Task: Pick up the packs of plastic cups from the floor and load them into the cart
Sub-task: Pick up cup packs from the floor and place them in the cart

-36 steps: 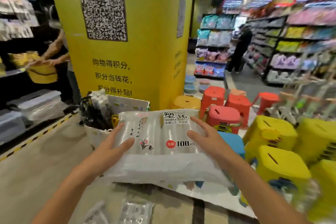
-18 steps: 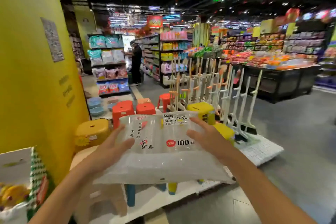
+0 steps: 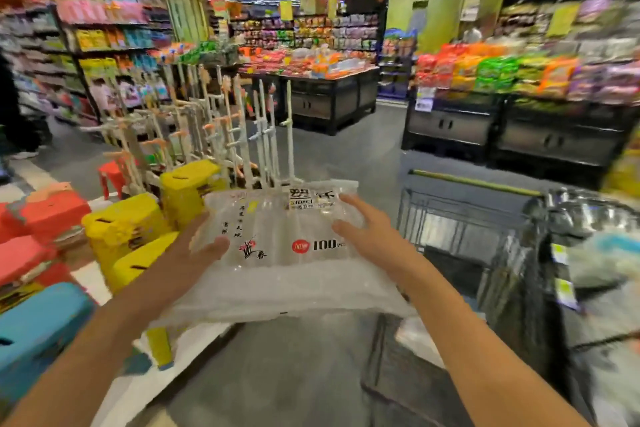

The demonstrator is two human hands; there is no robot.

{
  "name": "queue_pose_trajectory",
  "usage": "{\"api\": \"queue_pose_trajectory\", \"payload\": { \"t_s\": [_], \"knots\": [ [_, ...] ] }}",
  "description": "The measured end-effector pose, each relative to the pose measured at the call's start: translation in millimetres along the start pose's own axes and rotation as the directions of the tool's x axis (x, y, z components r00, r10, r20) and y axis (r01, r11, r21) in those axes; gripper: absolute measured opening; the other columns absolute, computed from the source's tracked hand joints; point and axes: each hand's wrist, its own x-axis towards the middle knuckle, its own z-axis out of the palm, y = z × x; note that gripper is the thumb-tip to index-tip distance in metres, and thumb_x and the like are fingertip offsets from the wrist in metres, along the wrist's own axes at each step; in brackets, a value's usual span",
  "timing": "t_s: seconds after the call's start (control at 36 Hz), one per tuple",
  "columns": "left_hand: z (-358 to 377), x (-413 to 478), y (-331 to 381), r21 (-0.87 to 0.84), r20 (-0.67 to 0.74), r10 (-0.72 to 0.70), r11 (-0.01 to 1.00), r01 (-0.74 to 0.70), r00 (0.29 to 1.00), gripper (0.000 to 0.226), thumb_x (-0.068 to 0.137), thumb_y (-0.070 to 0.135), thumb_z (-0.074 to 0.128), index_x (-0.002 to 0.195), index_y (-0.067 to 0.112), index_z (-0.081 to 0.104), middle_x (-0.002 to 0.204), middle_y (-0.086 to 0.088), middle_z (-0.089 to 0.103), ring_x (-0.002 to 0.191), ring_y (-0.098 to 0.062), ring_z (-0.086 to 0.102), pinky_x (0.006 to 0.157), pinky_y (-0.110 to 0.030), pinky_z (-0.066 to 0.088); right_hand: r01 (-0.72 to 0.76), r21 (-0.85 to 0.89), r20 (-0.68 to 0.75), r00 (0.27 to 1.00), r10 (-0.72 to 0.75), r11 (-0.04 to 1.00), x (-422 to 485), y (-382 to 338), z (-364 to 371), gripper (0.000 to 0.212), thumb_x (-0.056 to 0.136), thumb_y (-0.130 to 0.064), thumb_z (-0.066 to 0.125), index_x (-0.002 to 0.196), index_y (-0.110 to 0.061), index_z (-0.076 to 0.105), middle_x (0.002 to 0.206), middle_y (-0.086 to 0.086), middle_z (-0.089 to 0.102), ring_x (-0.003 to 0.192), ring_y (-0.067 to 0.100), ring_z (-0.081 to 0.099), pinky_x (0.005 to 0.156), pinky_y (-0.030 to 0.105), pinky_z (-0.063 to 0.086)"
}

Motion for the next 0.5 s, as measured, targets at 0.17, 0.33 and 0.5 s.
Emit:
{"api": "queue_pose_trajectory", "payload": {
  "t_s": [0.17,0.33,0.5],
  "knots": [
    [99,23,37,-0.082,0.244,0.115,0.992,-0.098,0.963,0.065,0.087,0.056,0.057,0.144,0.051,0.026,0.151,0.020,0.022,0.143,-0.013,0.023,0.117,-0.038,0.019,-0.103,-0.053,-0.139,0.986,0.095,0.993,-18,60,-82,0.058,0.095,-0.041,0.060,0.147,-0.044,0.036,0.157,-0.011,0.032,0.141,0.014,0.034,0.095,0.025,0.031],
    [176,56,64,-0.135,0.411,0.215,0.975,-0.173,0.886,0.064,0.081,0.064,0.055,0.136,0.065,0.022,0.140,0.032,0.020,0.132,-0.001,0.026,0.109,-0.033,0.025,-0.208,-0.034,-0.293,0.937,0.190,0.977,-30,105,-139,0.057,0.091,-0.048,0.060,0.143,-0.053,0.036,0.153,-0.014,0.034,0.129,0.018,0.049,0.096,0.036,0.050],
    [245,81,82,-0.200,0.543,0.312,0.950,-0.241,0.780,0.067,0.089,0.058,0.052,0.144,0.060,0.015,0.147,0.034,0.016,0.138,-0.003,0.025,0.112,-0.036,0.028,-0.261,-0.020,-0.421,0.878,0.228,0.965,-33,147,-171,0.058,0.090,-0.046,0.064,0.142,-0.051,0.039,0.156,-0.013,0.033,0.141,0.014,0.035,0.112,0.045,0.037]
  ]
}}
